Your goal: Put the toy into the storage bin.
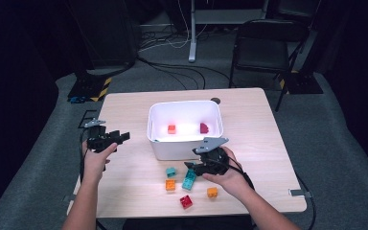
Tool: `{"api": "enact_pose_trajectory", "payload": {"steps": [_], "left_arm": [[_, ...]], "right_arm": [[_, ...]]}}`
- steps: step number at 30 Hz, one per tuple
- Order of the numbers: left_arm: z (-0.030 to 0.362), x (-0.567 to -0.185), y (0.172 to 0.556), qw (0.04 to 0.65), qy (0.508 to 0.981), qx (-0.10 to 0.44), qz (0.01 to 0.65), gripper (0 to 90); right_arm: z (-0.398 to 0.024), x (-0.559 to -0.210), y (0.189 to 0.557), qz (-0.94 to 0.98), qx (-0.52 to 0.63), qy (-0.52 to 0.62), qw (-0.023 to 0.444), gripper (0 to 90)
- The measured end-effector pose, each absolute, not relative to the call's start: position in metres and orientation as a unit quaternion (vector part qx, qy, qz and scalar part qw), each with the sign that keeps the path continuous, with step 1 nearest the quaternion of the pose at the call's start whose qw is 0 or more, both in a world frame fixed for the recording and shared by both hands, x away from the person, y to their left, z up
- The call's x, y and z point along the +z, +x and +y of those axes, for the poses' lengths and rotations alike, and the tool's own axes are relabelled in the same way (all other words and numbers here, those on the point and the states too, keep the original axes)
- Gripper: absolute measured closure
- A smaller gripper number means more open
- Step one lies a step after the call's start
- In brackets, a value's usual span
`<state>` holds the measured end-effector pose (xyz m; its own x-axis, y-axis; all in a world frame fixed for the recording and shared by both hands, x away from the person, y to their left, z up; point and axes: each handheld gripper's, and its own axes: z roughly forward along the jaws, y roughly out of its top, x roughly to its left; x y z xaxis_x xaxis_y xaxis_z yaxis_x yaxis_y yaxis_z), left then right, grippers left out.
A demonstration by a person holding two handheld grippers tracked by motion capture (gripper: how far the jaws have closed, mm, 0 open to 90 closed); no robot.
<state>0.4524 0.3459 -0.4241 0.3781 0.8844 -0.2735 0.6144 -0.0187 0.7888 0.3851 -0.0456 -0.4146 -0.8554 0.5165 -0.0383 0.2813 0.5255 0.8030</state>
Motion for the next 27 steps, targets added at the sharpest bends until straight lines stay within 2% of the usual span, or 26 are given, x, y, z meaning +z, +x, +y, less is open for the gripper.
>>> {"api": "enact_pose_trajectory", "payload": {"steps": [4, 13, 22, 27], "left_arm": [[0.343, -0.424, 0.453, 0.450, 0.699, 0.149, 0.536, 41.5], [0.334, -0.426, 0.458, 0.447, 0.708, 0.145, 0.528, 41.5], [0.331, -0.424, 0.462, 0.453, 0.707, 0.144, 0.524, 41.5], [0.329, -0.424, 0.466, 0.451, 0.709, 0.142, 0.522, 41.5]], "right_arm": [[-0.053, -0.429, 0.379, 0.868, 0.414, 0.231, 0.149, 46.0], [-0.072, -0.464, 0.365, 0.870, 0.399, 0.260, 0.131, 47.4], [-0.082, -0.477, 0.360, 0.876, 0.388, 0.267, 0.109, 47.9], [-0.090, -0.479, 0.358, 0.880, 0.388, 0.256, 0.098, 52.5]]}}
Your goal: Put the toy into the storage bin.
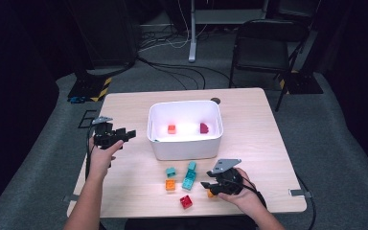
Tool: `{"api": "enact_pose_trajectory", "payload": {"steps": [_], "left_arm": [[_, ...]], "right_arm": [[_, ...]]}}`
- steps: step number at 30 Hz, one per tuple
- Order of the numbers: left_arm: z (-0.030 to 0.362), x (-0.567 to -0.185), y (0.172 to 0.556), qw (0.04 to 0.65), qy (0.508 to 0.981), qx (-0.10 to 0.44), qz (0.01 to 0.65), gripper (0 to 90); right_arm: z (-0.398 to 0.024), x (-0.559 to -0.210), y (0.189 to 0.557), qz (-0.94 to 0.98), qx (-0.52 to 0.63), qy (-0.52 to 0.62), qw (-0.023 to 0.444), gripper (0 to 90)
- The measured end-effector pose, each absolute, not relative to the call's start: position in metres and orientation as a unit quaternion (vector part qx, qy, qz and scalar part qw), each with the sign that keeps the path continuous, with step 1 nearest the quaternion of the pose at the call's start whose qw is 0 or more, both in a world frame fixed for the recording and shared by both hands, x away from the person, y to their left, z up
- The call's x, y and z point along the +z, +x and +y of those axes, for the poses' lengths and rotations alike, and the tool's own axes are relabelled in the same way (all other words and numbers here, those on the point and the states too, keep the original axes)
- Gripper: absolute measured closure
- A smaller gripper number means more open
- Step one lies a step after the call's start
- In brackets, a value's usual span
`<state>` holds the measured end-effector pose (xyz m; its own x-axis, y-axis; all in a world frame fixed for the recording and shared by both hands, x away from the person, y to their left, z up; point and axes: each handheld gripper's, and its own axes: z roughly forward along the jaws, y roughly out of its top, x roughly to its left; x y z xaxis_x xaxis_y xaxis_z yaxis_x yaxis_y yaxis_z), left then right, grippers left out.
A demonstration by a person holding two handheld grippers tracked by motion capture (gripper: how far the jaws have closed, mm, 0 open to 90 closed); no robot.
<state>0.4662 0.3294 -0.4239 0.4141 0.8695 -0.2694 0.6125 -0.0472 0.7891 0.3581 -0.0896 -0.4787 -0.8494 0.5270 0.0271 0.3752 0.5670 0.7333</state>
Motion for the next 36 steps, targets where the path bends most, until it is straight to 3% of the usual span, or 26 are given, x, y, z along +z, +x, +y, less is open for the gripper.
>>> {"api": "enact_pose_trajectory", "payload": {"steps": [25, 36], "left_arm": [[0.319, -0.424, 0.476, 0.454, 0.714, 0.137, 0.515, 41.6], [0.319, -0.424, 0.476, 0.452, 0.716, 0.137, 0.515, 41.6]], "right_arm": [[-0.100, -0.495, 0.346, 0.909, 0.364, 0.198, 0.035, 52.5], [-0.105, -0.499, 0.357, 0.908, 0.347, 0.228, 0.060, 67.0]]}}
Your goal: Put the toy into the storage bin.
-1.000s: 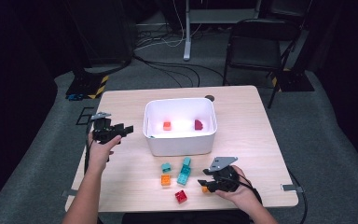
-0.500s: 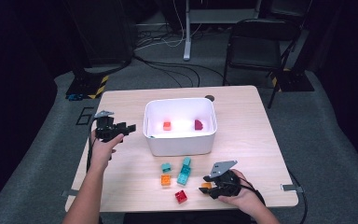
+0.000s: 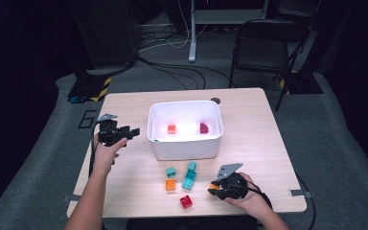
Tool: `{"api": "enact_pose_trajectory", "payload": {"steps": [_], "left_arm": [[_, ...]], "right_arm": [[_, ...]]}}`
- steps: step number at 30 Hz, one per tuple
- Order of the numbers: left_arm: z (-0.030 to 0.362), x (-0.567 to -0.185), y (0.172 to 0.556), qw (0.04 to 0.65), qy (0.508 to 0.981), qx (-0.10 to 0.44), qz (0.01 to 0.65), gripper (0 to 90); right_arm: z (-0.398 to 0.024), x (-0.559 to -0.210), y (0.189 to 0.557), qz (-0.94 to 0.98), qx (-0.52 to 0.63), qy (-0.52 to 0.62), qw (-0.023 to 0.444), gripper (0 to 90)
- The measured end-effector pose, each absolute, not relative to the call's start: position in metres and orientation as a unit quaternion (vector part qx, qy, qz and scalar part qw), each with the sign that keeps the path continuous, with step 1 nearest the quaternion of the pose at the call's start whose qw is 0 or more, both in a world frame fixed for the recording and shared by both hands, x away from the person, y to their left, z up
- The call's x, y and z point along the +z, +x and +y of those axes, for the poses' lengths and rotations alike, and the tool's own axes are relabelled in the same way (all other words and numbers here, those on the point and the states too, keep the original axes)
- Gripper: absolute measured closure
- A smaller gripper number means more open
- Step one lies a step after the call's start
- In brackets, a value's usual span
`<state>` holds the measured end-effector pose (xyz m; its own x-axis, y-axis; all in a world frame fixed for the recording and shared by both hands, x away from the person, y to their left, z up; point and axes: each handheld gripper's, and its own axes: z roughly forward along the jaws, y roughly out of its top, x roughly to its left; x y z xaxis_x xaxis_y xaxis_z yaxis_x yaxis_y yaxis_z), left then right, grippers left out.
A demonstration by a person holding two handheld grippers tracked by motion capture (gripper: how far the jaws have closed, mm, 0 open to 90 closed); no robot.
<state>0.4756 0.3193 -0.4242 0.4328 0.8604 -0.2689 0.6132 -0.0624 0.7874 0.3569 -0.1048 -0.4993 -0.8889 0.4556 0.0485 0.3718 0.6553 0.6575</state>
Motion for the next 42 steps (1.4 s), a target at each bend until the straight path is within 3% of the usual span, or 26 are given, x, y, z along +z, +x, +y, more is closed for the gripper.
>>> {"api": "enact_pose_trajectory", "payload": {"steps": [16, 29, 42], "left_arm": [[0.330, -0.426, 0.469, 0.448, 0.710, 0.142, 0.524, 41.6], [0.336, -0.426, 0.464, 0.449, 0.703, 0.144, 0.532, 41.6], [0.339, -0.424, 0.463, 0.452, 0.702, 0.147, 0.530, 41.6]], "right_arm": [[-0.106, -0.483, 0.368, 0.882, 0.377, 0.266, 0.096, 67.2], [-0.090, -0.452, 0.366, 0.875, 0.404, 0.254, 0.081, 67.3], [-0.093, -0.386, 0.381, 0.860, 0.432, 0.259, 0.079, 67.2]]}}
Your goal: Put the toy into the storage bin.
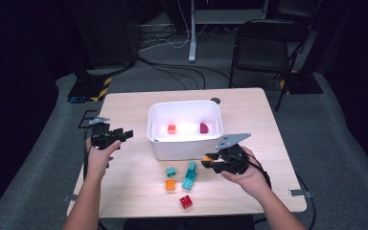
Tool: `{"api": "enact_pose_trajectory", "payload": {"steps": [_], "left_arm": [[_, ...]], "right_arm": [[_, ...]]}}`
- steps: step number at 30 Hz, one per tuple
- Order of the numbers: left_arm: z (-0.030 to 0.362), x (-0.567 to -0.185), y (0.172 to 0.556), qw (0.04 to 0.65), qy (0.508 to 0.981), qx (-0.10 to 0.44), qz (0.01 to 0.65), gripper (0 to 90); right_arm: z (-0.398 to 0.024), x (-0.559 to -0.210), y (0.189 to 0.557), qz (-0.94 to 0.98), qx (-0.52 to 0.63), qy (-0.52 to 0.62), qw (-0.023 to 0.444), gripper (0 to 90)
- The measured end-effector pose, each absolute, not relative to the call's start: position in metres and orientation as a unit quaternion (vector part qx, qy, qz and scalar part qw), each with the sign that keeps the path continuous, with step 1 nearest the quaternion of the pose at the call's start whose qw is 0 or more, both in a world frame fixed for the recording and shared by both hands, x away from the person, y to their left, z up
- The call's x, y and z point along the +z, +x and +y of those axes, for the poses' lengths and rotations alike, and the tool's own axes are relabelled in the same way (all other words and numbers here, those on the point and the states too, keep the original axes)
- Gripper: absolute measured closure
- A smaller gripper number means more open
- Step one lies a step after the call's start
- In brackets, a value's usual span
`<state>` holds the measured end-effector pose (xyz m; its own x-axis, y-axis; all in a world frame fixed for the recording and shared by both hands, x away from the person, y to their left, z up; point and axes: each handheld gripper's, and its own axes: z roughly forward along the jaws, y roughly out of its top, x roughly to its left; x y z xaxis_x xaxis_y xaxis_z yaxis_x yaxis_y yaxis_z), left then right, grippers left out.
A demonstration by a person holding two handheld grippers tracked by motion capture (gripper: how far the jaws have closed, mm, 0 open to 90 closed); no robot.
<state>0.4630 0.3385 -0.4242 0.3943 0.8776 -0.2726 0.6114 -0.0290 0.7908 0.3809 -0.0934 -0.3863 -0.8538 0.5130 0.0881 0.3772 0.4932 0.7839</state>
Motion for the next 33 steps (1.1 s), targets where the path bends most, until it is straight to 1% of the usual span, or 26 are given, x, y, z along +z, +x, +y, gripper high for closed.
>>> {"api": "enact_pose_trajectory", "payload": {"steps": [9, 18, 24, 33], "left_arm": [[0.342, -0.424, 0.460, 0.451, 0.700, 0.147, 0.534, 41.6], [0.346, -0.424, 0.457, 0.451, 0.696, 0.150, 0.538, 41.6], [0.348, -0.424, 0.456, 0.452, 0.694, 0.150, 0.540, 41.6], [0.351, -0.424, 0.455, 0.454, 0.692, 0.151, 0.541, 41.6]], "right_arm": [[-0.096, -0.346, 0.399, 0.847, 0.451, 0.269, 0.083, 67.2], [-0.084, -0.322, 0.421, 0.846, 0.454, 0.262, 0.102, 67.2], [-0.071, -0.318, 0.439, 0.847, 0.448, 0.262, 0.112, 67.2], [-0.054, -0.329, 0.467, 0.847, 0.438, 0.278, 0.117, 67.2]]}}
